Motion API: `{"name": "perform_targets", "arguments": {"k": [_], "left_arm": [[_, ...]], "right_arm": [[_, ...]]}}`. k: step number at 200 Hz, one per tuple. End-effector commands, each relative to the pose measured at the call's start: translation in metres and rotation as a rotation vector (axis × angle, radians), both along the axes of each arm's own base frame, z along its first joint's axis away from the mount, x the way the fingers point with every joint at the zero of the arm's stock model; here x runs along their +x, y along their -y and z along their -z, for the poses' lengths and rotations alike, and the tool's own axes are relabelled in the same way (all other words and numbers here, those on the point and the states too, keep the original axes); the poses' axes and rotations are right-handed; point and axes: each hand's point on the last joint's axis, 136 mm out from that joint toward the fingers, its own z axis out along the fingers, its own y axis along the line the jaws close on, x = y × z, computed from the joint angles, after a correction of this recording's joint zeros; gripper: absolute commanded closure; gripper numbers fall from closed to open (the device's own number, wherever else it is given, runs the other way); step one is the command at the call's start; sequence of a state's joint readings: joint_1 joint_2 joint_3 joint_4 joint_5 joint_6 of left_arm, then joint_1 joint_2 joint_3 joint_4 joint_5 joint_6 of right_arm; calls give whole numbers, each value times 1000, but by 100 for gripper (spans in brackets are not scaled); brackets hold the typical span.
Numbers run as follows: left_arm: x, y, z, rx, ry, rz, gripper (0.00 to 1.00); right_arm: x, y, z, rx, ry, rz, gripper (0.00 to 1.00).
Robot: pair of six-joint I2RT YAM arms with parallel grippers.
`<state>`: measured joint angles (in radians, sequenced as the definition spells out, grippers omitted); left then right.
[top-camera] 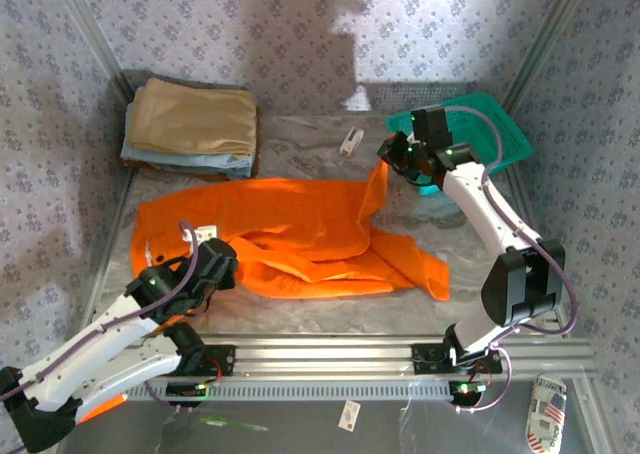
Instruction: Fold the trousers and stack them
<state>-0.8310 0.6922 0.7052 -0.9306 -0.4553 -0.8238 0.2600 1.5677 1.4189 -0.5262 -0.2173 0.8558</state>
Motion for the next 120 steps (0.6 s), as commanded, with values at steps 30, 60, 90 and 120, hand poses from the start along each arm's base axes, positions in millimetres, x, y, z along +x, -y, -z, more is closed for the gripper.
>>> {"name": "perform_targets", "arguments": {"k": [30,60,90,120], "left_arm": [[3,6,-8,-51,20,0,100],[3,5,-9,-50,27,0,100],[4,6,-10,-48,25,4,100],[5,8,-11,-51,26,7,100]], "right_arm": [[-73,63,57,-207,-152,21,38],[-135,83,100,-293,-214,23,37],[-181,88,151,-329,-310,-16,42],[-194,88,181,-336,-371,-52,44]]}}
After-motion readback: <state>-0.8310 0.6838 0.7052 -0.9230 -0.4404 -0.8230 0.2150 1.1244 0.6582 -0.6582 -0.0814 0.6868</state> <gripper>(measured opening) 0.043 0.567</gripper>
